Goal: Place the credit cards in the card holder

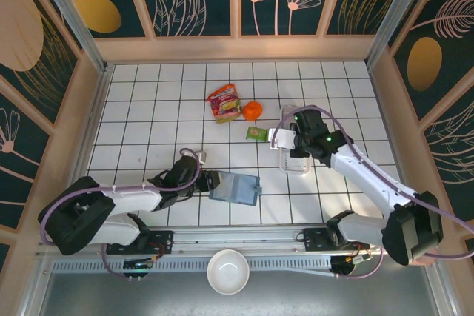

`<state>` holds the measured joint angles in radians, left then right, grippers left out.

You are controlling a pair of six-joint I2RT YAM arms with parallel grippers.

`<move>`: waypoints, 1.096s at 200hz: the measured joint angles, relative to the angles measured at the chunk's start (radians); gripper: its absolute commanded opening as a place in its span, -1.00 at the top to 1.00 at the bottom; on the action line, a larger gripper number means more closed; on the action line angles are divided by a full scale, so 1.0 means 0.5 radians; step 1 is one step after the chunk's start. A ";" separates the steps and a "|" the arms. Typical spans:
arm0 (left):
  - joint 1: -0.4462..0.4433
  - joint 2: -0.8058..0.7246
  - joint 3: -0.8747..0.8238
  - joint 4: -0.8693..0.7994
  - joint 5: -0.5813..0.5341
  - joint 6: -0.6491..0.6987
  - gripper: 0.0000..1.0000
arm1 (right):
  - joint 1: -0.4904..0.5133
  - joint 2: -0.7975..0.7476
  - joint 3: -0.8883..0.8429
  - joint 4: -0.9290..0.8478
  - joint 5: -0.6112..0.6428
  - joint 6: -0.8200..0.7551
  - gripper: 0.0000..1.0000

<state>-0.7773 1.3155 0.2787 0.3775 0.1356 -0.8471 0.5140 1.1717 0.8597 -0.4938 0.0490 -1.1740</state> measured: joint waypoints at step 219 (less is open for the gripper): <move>-0.174 -0.182 -0.012 -0.305 0.047 -0.121 0.32 | 1.151 0.084 -0.573 0.848 -0.190 4.359 1.00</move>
<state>-0.8642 1.2247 0.2726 0.2249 0.1589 -0.9073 1.0893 1.2137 0.5732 -0.0696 -0.0460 1.0054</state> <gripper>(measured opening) 0.346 0.049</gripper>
